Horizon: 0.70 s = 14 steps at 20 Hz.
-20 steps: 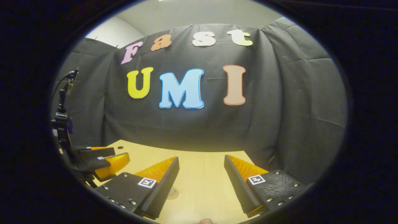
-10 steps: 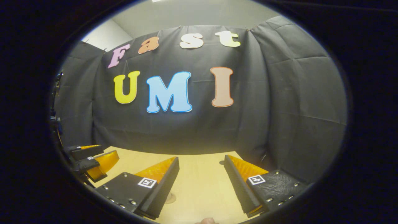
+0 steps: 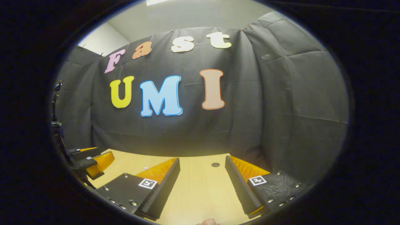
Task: Put the toothbrush and toothpaste on the desktop into the cup, then pick up the cup and place it on the coaster on the desktop.
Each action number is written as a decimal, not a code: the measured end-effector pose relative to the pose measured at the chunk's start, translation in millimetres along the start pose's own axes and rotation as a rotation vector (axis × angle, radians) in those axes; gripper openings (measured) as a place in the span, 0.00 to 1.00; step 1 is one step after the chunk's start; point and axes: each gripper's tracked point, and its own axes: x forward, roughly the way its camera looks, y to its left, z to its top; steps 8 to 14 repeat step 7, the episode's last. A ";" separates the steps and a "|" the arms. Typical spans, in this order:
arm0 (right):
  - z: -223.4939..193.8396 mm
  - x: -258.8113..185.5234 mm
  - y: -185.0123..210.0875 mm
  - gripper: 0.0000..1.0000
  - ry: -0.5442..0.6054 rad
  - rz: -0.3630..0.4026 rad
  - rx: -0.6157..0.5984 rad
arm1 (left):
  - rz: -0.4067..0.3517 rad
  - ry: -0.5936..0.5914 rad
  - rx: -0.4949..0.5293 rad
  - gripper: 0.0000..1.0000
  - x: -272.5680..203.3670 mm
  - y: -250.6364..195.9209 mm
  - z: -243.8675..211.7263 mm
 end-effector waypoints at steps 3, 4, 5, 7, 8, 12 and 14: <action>1.5 -3.0 -40.2 0.91 -0.010 0.045 -0.010 | 0.086 0.001 -0.022 0.95 -7.5 -32.1 -2.6; 1.6 -3.3 -55.2 0.91 -0.016 0.055 -0.018 | 0.104 0.001 -0.046 0.96 -10.5 -49.4 -6.7; 2.8 -5.1 -69.7 0.91 -0.023 0.067 -0.020 | 0.110 0.000 -0.073 0.95 -11.6 -67.4 -8.3; -3.2 -6.8 -100.8 0.91 -0.020 0.089 -0.027 | 0.124 -0.019 -0.142 0.95 -13.9 -102.4 -13.2; -3.2 -6.8 -100.8 0.91 -0.020 0.089 -0.027 | 0.124 -0.019 -0.142 0.95 -13.9 -102.4 -13.2; -3.2 -6.8 -100.8 0.91 -0.020 0.089 -0.027 | 0.124 -0.019 -0.142 0.95 -13.9 -102.4 -13.2; -3.2 -6.8 -100.8 0.91 -0.020 0.089 -0.027 | 0.124 -0.019 -0.142 0.95 -13.9 -102.4 -13.2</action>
